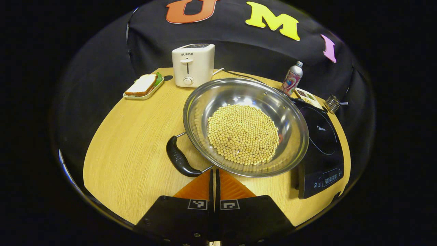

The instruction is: First push the handle of the pot to place it horizontally, then grasp the pot with both hands and set it on the induction cooktop.

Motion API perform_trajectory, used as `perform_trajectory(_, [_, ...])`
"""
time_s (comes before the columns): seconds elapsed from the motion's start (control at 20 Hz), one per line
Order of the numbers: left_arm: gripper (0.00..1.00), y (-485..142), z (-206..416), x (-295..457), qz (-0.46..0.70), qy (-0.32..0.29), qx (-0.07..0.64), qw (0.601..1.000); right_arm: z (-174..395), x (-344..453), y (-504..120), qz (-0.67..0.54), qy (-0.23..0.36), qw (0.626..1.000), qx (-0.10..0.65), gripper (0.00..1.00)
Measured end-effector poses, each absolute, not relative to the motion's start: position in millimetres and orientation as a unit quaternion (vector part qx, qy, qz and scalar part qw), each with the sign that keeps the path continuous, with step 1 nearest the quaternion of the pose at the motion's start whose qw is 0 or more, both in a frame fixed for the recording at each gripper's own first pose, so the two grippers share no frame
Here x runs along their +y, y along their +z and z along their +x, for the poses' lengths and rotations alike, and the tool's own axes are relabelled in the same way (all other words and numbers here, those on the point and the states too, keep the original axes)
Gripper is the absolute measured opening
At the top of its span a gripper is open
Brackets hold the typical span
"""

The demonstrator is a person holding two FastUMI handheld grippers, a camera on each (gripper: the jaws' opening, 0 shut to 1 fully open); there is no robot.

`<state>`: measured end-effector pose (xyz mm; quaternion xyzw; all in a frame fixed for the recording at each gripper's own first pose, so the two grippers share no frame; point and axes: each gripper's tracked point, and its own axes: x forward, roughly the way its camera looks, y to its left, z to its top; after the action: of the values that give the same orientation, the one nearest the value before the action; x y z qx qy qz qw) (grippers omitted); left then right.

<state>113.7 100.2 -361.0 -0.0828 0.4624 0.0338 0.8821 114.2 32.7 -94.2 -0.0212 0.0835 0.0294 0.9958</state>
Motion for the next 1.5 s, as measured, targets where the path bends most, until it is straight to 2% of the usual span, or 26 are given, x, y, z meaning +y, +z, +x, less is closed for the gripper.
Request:
perform_trajectory(0.35, [0.0,-369.8,137.2,135.3,-0.068,0.055,0.475,0.876,135.4,49.0,-114.6,-0.009,0.034,0.993,0.109,1.0])
perform_trajectory(0.4, [0.1,-369.1,143.6,140.2,-0.072,0.06,0.471,0.877,136.9,50.0,-115.8,-0.009,0.033,0.993,0.11,1.0])
perform_trajectory(0.45, [0.0,-370.7,150.5,144.5,-0.08,0.063,0.471,0.876,138.4,52.4,-117.1,-0.01,0.034,0.994,0.108,1.0])
perform_trajectory(0.5, [0.0,-371.0,157.0,147.3,-0.091,0.063,0.47,0.876,140.0,55.5,-116.9,-0.013,0.036,0.994,0.105,1.0])
perform_trajectory(0.55, [0.1,-372.2,164.2,149.7,-0.103,0.061,0.47,0.874,141.6,58.1,-118.2,-0.017,0.037,0.994,0.103,1.0])
perform_trajectory(0.6, [0.0,-373.1,168.2,151.9,-0.115,0.061,0.47,0.873,144.1,59.4,-119.7,-0.021,0.038,0.994,0.103,1.0])
perform_trajectory(0.75, [0.0,-375.3,176.8,158.6,-0.126,0.061,0.474,0.869,150.4,65.3,-125.9,-0.021,0.041,0.993,0.109,1.0])
perform_trajectory(0.8, [0.1,-377.0,179.4,160.2,-0.121,0.063,0.475,0.869,152.5,66.2,-128.5,-0.02,0.041,0.993,0.113,1.0])
perform_trajectory(0.85, [0.0,-378.0,183.2,162.6,-0.115,0.065,0.476,0.869,154.2,68.0,-132.1,-0.019,0.041,0.992,0.115,1.0])
perform_trajectory(1.15, [0.0,-378.8,200.8,171.5,-0.099,0.071,0.478,0.87,160.9,91.4,-157.3,-0.032,0.052,0.988,0.139,1.0])
perform_trajectory(1.2, [0.1,-379.1,203.6,173.3,-0.097,0.071,0.48,0.869,161.2,95.8,-162.2,-0.034,0.055,0.987,0.144,1.0])
perform_trajectory(1.25, [0.1,-378.9,207.2,175.0,-0.097,0.071,0.479,0.87,160.7,99.0,-165.9,-0.034,0.057,0.987,0.149,1.0])
perform_trajectory(1.3, [0.0,-379.3,210.0,177.1,-0.094,0.072,0.479,0.87,161.4,102.1,-167.8,-0.032,0.059,0.986,0.153,1.0])
perform_trajectory(1.35, [0.1,-379.6,211.1,179.5,-0.091,0.072,0.479,0.87,163.1,105.0,-170.7,-0.029,0.059,0.986,0.156,1.0])
perform_trajectory(1.4, [0.0,-380.0,210.4,180.7,-0.089,0.075,0.479,0.87,164.5,107.0,-173.7,-0.026,0.058,0.985,0.159,1.0])
perform_trajectory(1.5, [0.0,-376.7,206.8,185.1,-0.083,0.08,0.477,0.871,167.2,112.2,-182.0,-0.018,0.054,0.985,0.166,1.0])
